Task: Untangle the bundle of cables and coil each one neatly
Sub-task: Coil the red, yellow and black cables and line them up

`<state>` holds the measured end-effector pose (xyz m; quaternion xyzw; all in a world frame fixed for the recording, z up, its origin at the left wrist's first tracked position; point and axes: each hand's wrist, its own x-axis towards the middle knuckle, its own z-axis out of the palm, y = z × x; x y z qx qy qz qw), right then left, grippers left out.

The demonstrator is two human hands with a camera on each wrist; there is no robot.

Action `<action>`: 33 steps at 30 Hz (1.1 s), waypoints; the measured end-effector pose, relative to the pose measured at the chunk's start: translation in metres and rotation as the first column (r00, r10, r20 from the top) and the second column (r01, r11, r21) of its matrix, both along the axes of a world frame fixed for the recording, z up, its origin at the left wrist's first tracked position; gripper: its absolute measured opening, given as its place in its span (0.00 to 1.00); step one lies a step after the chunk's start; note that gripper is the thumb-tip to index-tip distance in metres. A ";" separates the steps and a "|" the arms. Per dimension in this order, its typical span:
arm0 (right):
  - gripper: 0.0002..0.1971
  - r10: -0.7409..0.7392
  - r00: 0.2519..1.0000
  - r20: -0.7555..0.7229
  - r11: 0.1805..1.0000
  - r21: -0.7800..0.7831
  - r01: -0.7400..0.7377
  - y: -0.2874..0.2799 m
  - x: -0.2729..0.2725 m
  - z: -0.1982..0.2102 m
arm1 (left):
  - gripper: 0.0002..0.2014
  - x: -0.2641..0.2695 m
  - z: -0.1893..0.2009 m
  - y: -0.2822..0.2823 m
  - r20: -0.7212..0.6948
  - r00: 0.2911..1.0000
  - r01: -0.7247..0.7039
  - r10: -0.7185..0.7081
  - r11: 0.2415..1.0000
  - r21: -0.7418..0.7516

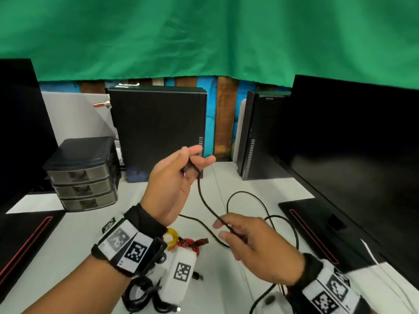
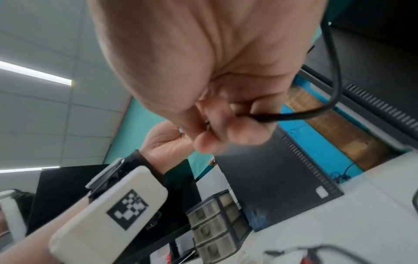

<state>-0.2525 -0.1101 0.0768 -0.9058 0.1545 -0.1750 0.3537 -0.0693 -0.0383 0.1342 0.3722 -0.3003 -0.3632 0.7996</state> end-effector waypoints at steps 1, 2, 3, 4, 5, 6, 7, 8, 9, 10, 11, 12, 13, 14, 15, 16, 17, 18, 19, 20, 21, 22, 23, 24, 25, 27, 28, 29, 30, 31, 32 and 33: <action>0.06 -0.040 0.999 -0.003 0.998 -0.054 0.039 -0.012 -0.003 0.011 | 0.17 0.001 0.016 -0.007 0.057 0.998 -0.038 0.040 0.999 -0.031; 0.07 -0.091 0.996 0.010 0.987 -0.135 0.091 -0.029 -0.005 0.021 | 0.16 0.006 0.034 -0.014 0.076 0.995 -0.062 0.068 0.994 -0.085; 0.10 -0.150 0.988 0.033 0.960 -0.236 0.153 -0.049 -0.008 0.031 | 0.16 0.014 0.053 -0.022 0.045 0.996 -0.070 0.077 0.985 -0.155; 0.11 -0.220 0.974 0.059 0.921 -0.316 0.227 -0.072 -0.011 0.040 | 0.15 0.024 0.073 -0.029 -0.024 0.997 -0.072 0.068 0.972 -0.225; 0.11 -0.302 0.951 0.073 0.881 -0.359 0.308 -0.092 -0.015 0.050 | 0.14 0.036 0.094 -0.034 -0.101 0.994 -0.074 0.048 0.959 -0.274; 0.10 -0.382 0.921 0.070 0.848 -0.370 0.380 -0.113 -0.021 0.058 | 0.14 0.048 0.114 -0.036 -0.169 0.985 -0.080 0.029 0.950 -0.301; 0.11 -0.458 0.887 0.058 0.816 -0.368 0.446 -0.129 -0.027 0.065 | 0.14 0.060 0.132 -0.036 -0.229 0.973 -0.095 0.022 0.945 -0.313; 0.12 -0.514 0.856 0.059 0.790 -0.356 0.499 -0.142 -0.033 0.068 | 0.15 0.071 0.147 -0.033 -0.280 0.960 -0.114 0.021 0.940 -0.322; 0.12 -0.553 0.832 0.054 0.776 -0.331 0.537 -0.150 -0.039 0.070 | 0.16 0.079 0.159 -0.030 -0.322 0.947 -0.134 0.022 0.934 -0.332; 0.13 -0.575 0.817 0.042 0.772 -0.302 0.559 -0.154 -0.043 0.071 | 0.16 0.087 0.170 -0.027 -0.350 0.936 -0.157 0.032 0.929 -0.336; 0.13 -0.590 0.808 0.008 0.773 -0.282 0.568 -0.154 -0.045 0.070 | 0.16 0.094 0.179 -0.025 -0.364 0.930 -0.186 0.058 0.927 -0.326; 0.16 -0.598 0.801 -0.029 0.774 -0.281 0.567 -0.154 -0.047 0.066 | 0.17 0.103 0.185 -0.024 -0.366 0.925 -0.221 0.099 0.926 -0.307; 0.19 -0.608 0.791 -0.066 0.769 -0.294 0.567 -0.153 -0.048 0.060 | 0.17 0.111 0.190 -0.022 -0.360 0.921 -0.262 0.150 0.922 -0.285; 0.22 -0.625 0.775 -0.091 0.758 -0.310 0.575 -0.153 -0.051 0.055 | 0.18 0.121 0.195 -0.020 -0.354 0.912 -0.310 0.208 0.914 -0.262; 0.24 -0.645 0.757 -0.105 0.742 -0.320 0.589 -0.154 -0.054 0.050 | 0.19 0.131 0.199 -0.016 -0.351 0.899 -0.358 0.263 0.902 -0.240; 0.27 -0.669 0.734 -0.116 0.723 -0.330 0.607 -0.155 -0.058 0.047 | 0.20 0.143 0.203 -0.011 -0.349 0.884 -0.400 0.312 0.890 -0.217; 0.29 -0.694 0.707 -0.137 0.702 -0.347 0.622 -0.157 -0.061 0.047 | 0.20 0.155 0.206 -0.005 -0.348 0.868 -0.436 0.355 0.879 -0.191; 0.30 -0.723 0.671 -0.167 0.676 -0.371 0.636 -0.159 -0.063 0.047 | 0.20 0.166 0.208 0.001 -0.339 0.854 -0.466 0.395 0.870 -0.163; 0.30 -0.752 0.626 -0.208 0.649 -0.400 0.647 -0.161 -0.063 0.049 | 0.20 0.177 0.209 0.005 -0.318 0.845 -0.489 0.431 0.862 -0.132; 0.28 -0.783 0.569 -0.254 0.616 -0.443 0.651 -0.161 -0.061 0.052 | 0.19 0.186 0.209 0.008 -0.292 0.835 -0.512 0.466 0.853 -0.101; 0.26 -0.807 0.510 -0.298 0.587 -0.500 0.637 -0.163 -0.058 0.055 | 0.18 0.192 0.209 0.010 -0.266 0.826 -0.533 0.498 0.843 -0.077; 0.24 -0.826 0.464 -0.320 0.560 -0.558 0.612 -0.164 -0.054 0.060 | 0.16 0.196 0.207 0.011 -0.249 0.815 -0.552 0.523 0.832 -0.061; 0.22 -0.840 0.443 -0.313 0.538 -0.596 0.597 -0.165 -0.049 0.067 | 0.15 0.197 0.205 0.010 -0.234 0.809 -0.565 0.540 0.823 -0.054; 0.20 -0.845 0.448 -0.291 0.526 -0.602 0.601 -0.167 -0.044 0.078 | 0.15 0.195 0.202 0.009 -0.212 0.806 -0.574 0.553 0.817 -0.052; 0.18 -0.837 0.481 -0.259 0.536 -0.563 0.629 -0.170 -0.040 0.091 | 0.15 0.190 0.197 0.005 -0.176 0.808 -0.578 0.562 0.814 -0.055; 0.16 -0.791 0.593 -0.152 0.600 -0.387 0.700 -0.180 -0.033 0.122 | 0.15 0.176 0.186 -0.006 -0.087 0.824 -0.565 0.559 0.823 -0.065; 0.15 -0.770 0.636 -0.052 0.618 -0.308 0.723 -0.183 -0.029 0.140 | 0.13 0.166 0.180 -0.013 -0.036 0.836 -0.548 0.547 0.834 -0.063; 0.14 -0.754 0.653 0.070 0.618 -0.262 0.742 -0.184 -0.024 0.159 | 0.11 0.156 0.174 -0.020 0.037 0.847 -0.529 0.531 0.847 -0.048; 0.11 -0.733 0.652 0.192 0.608 -0.244 0.755 -0.184 -0.019 0.178 | 0.10 0.147 0.167 -0.027 0.128 0.849 -0.514 0.512 0.858 -0.024; 0.08 -0.706 0.646 0.291 0.597 -0.247 0.763 -0.181 -0.014 0.197 | 0.11 0.138 0.159 -0.035 0.235 0.844 -0.498 0.483 0.867 0.005; 0.08 -0.674 0.641 0.367 0.586 -0.263 0.766 -0.176 -0.009 0.216 | 0.13 0.131 0.150 -0.041 0.339 0.833 -0.476 0.437 0.878 0.037; 0.09 -0.639 0.641 0.426 0.579 -0.283 0.765 -0.168 -0.003 0.235 | 0.14 0.125 0.140 -0.048 0.435 0.817 -0.449 0.379 0.891 0.068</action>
